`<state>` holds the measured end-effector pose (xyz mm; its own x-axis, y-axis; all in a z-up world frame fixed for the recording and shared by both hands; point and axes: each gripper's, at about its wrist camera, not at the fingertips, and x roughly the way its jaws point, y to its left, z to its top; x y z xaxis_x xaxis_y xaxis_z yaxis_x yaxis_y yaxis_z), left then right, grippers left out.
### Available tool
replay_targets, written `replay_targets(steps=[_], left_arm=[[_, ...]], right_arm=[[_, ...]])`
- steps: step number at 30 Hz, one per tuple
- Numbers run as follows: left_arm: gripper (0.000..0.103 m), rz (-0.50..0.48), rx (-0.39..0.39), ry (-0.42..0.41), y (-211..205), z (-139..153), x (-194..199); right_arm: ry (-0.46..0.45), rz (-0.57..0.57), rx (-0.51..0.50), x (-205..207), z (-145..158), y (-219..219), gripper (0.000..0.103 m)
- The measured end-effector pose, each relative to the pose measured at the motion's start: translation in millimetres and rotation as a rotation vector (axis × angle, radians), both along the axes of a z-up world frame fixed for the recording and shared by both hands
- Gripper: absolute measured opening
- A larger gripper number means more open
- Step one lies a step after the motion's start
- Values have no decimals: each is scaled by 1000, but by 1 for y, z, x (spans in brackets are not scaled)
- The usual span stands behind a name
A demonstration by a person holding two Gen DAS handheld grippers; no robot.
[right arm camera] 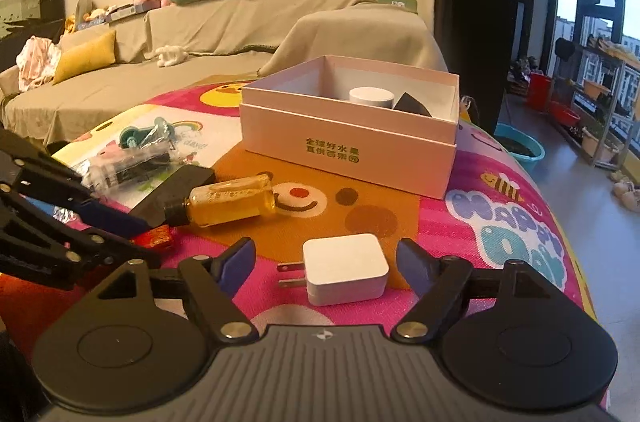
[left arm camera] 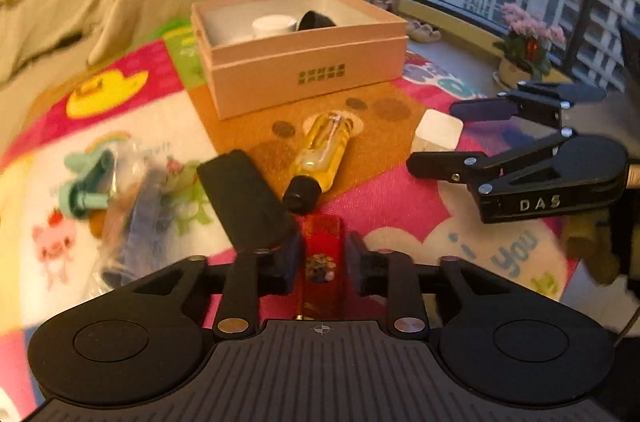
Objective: Organize rigid objects
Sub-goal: 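Drop the red lighter into the pink box with the left tool while the right tool holds the adapter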
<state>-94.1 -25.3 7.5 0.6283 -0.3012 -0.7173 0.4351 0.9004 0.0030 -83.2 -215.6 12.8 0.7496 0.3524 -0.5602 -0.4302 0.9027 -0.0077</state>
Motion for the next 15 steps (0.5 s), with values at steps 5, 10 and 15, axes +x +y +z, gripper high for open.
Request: replay_targets(steps=[5,10,15], left_arm=[[26,-33,-23,-2,6,4,-7],[26,-47,-58,-80,11,42,3],[25,-23,-91,-203,7,94,65]], right_arm=[[33,20,-18,-4,-2,-2,59],[-16,7,2,-9,16,-11,59],[-89,-20,12,-4,36,-15,59]])
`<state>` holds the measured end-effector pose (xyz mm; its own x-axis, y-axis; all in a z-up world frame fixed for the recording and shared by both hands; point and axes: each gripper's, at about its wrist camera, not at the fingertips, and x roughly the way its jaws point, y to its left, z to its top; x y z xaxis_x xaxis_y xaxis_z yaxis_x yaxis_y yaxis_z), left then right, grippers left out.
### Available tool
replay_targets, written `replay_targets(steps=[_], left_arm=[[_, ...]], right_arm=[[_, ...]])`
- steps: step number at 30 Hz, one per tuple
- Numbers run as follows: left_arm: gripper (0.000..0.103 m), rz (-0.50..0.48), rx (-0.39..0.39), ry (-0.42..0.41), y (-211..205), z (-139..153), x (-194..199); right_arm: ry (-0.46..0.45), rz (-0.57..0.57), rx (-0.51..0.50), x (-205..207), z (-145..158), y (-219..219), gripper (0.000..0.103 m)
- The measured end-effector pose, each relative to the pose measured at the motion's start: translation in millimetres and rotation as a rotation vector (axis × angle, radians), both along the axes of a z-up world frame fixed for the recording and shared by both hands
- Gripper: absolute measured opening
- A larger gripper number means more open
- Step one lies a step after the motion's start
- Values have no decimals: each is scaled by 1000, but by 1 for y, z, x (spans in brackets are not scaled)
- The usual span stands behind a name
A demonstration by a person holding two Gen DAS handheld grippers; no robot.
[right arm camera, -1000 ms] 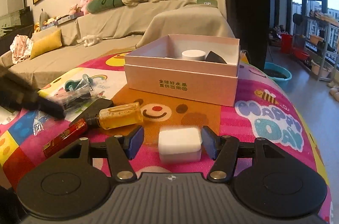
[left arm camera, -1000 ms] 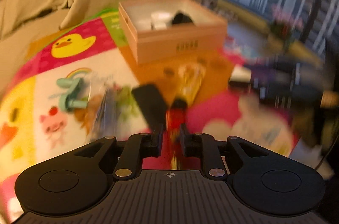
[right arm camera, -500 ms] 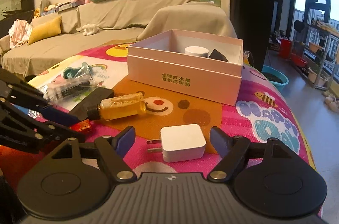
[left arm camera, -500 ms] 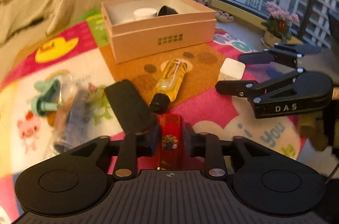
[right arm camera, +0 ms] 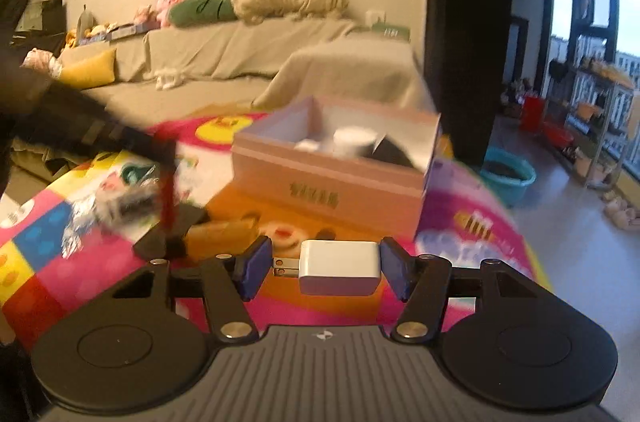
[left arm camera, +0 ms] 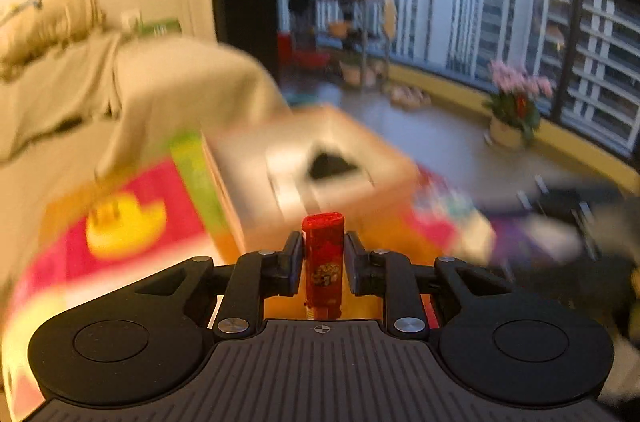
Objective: Organize rigid objects
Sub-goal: 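Drop the red lighter into the pink box with the left tool while the right tool holds the adapter, then lower the white adapter into the pink box and open the right tool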
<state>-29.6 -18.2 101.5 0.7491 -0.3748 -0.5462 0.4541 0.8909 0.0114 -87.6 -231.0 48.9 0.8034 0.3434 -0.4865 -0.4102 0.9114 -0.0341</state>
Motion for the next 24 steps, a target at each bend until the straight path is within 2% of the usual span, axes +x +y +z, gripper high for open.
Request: replay_targets(steps=[3,6,8,11,14,19,24], left_arm=[[25,33,-89,-23,-3,20,56],[26,106,-137,51,-4,18,113],[27,143,-177,63,4,12,126],[27,162,-238,40,21,2,109],[27,150,-274,33,44,-10,70],[27,136,-264,64,68,-41,3],[27,243,-230,104,90,-72,-38]], right_arm=[[-13,-12,7,5,7,0,59],[-16,-18,1,8,9,1,59],[-21,-21,-8,8,10,2,59],[-28,-31,-21,10,10,1,59],[-19,-44,-25,21,11,1,59],[-20,-24,30,67,34,16,60],[-68,-10,21,136,71,60,60]])
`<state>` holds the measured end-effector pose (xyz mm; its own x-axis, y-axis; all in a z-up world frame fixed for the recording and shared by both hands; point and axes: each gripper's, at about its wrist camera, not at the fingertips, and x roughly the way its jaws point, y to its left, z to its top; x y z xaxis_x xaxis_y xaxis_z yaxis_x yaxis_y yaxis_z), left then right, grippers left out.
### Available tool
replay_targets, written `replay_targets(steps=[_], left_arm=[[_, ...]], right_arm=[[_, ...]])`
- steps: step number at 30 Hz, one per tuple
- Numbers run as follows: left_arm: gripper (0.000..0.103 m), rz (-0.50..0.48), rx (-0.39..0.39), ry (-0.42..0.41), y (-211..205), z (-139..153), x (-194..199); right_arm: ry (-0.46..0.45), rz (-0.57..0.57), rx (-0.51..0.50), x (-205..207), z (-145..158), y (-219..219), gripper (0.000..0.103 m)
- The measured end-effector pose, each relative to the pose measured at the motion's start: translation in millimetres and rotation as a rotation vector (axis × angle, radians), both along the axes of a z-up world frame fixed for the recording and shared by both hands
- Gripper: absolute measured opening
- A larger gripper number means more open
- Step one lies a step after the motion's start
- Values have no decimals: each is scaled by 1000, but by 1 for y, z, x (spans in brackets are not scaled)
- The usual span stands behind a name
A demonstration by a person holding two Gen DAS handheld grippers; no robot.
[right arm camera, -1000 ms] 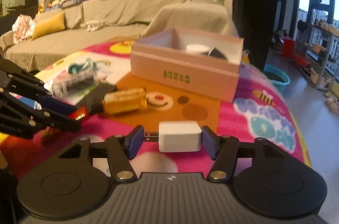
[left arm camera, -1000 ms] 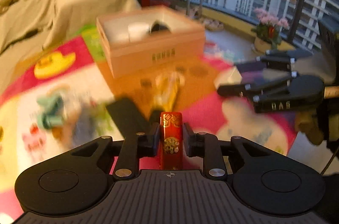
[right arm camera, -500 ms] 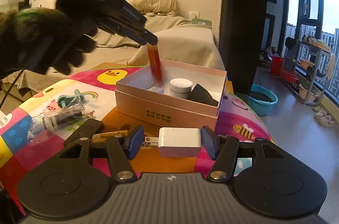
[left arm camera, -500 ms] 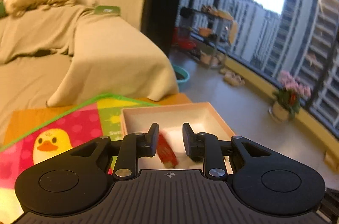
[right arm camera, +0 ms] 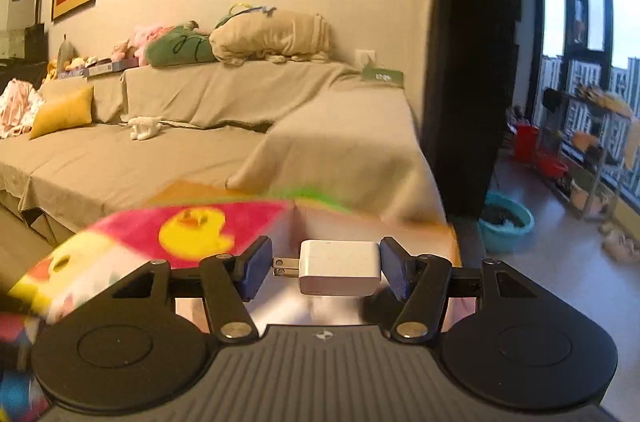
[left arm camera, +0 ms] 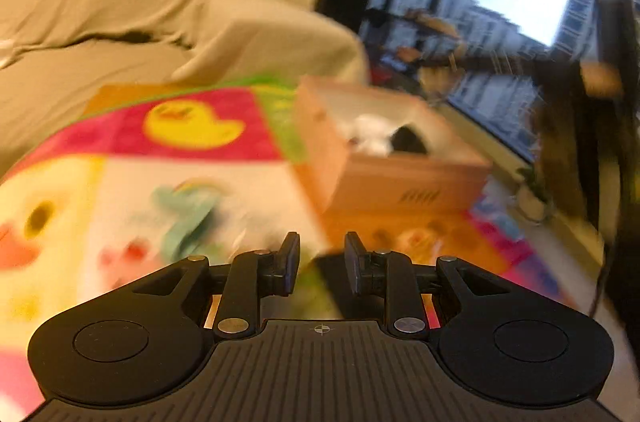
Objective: Organize rigid objects
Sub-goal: 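Lower the white adapter into the pink box and open the right tool, then grasp the teal plastic piece on the mat with the left tool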
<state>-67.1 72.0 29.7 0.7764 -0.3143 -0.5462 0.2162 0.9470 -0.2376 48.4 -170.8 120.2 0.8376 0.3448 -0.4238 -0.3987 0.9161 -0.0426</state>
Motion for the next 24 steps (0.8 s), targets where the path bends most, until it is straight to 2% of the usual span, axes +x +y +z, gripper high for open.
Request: replay_targets(steps=[2,4,5,7,12,16,20,24], left_arm=[[27,22,37,-25,8,-3,-12],[27,45,75,-68,16,-2,-25],[27,57,79,-79,20,-1,-29],[27,86,52,-82,33,-1,-33],[27,143,5,-39,47,-11,-31],[27,109,3,-11,36,-16,-30],[27,56,12,-13,21,-17,-30],[27,-11,49,-12,4,-20,-29]], right_arm=[[3,10,-14,19,7,16,62],[18,-10,-24,23,9,26,73],[27,10,-19,18,7,27,75],[42,42,-29,3,-2,29,80],[130,130,-104,-48,-47,34,82],[212,222,-115,-79,-75,45,82],[171,264,-210,-103,-91,57,82],[136,221,-275,-107,-98,46,83]])
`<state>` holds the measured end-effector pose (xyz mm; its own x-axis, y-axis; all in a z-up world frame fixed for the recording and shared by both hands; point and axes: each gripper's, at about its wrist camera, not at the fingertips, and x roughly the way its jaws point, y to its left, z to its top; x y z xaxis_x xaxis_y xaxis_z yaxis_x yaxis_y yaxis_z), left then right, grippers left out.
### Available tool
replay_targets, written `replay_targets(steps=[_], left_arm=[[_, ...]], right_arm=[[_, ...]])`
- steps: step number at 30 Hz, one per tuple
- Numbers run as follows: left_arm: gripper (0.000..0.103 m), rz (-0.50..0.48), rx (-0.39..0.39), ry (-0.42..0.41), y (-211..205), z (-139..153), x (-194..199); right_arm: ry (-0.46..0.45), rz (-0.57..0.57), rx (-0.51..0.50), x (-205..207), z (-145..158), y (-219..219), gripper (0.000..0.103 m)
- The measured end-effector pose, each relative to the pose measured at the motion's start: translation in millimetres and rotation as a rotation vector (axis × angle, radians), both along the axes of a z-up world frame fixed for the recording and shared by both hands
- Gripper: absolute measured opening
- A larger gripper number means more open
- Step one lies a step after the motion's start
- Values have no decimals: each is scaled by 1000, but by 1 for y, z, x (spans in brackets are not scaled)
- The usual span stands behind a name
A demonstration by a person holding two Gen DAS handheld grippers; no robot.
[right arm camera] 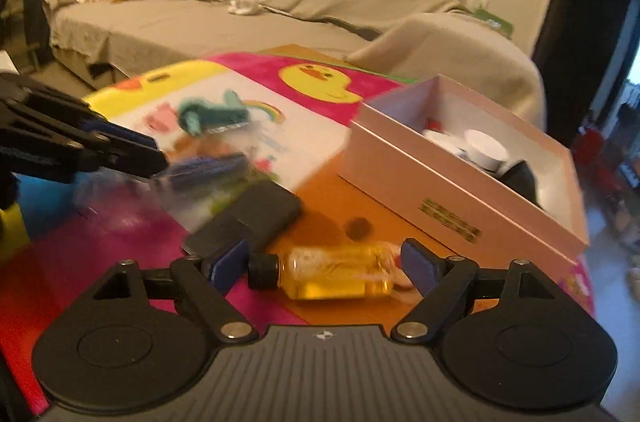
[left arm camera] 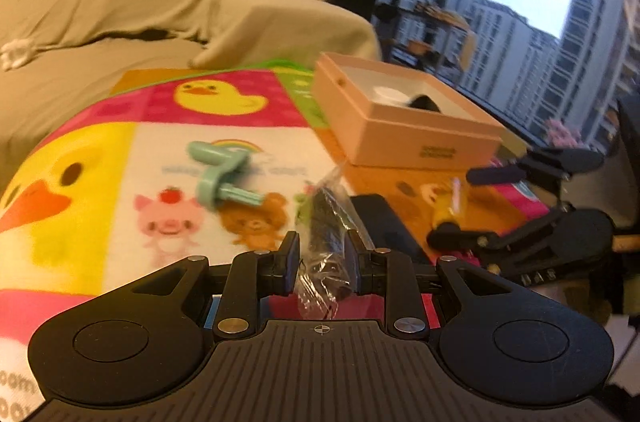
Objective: Organize rigid objects
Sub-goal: 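Grasp the teal plastic piece on the mat with the left tool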
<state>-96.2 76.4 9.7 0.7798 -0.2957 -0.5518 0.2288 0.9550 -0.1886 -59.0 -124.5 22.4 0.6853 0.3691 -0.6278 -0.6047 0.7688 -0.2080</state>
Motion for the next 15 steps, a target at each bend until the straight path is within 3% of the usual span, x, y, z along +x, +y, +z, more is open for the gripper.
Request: replay_targets(steps=[4,7,11,15], left_arm=[[28,-16,37,-13,-10,3,-1],[28,0,32,-44,-8,9,-2],[28,139,4,-96,13,21,11],[28,208,21,-64,29,23,41]], right_arm=[[-48,-107,-49,7,-7,-18,83],[25,-146,37,14,-7,-37,83],[111,-172,126,18,-10,-56,86],[131,-193,147,21,-12,-60,87]])
